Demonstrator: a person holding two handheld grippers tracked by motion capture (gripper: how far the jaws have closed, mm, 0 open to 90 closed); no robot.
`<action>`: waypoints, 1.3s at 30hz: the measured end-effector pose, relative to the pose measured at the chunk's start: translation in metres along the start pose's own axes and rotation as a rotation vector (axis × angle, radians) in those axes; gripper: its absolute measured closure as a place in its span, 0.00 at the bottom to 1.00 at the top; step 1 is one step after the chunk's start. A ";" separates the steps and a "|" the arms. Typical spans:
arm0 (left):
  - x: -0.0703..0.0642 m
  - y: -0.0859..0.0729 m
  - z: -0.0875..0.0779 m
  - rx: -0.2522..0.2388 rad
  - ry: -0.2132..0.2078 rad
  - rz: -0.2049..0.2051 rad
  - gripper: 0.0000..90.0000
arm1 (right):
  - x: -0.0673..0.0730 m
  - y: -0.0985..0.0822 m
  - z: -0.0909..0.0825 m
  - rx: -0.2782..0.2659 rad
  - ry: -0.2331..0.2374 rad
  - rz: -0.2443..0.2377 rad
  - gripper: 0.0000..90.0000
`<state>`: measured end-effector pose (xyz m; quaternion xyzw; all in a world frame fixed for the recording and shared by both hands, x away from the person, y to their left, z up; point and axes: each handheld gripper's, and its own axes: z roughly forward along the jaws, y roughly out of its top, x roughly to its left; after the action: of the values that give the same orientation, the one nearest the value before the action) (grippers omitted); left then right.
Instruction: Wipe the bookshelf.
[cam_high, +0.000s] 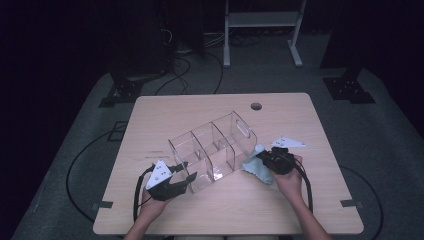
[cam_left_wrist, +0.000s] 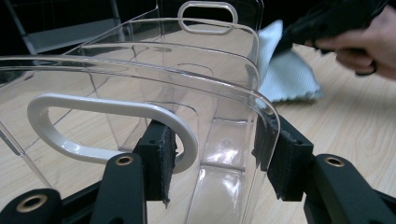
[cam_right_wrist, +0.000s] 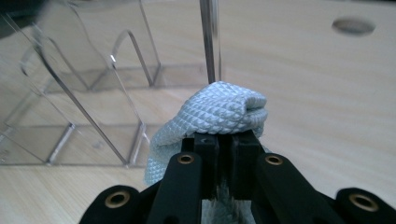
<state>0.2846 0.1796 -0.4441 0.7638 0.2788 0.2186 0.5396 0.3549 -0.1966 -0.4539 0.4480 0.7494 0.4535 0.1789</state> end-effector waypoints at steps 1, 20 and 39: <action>0.000 0.000 0.000 0.001 -0.001 0.001 0.54 | -0.002 -0.005 0.006 0.017 0.004 0.013 0.93; -0.007 0.008 0.013 0.024 -0.007 -0.002 0.54 | -0.005 -0.011 0.002 0.038 0.025 0.060 0.93; -0.024 0.018 0.041 0.027 -0.039 0.006 0.53 | 0.021 0.013 -0.026 -0.110 0.093 -0.011 0.93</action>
<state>0.2957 0.1300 -0.4414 0.7761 0.2686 0.2014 0.5338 0.3335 -0.1903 -0.4263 0.4120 0.7333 0.5133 0.1707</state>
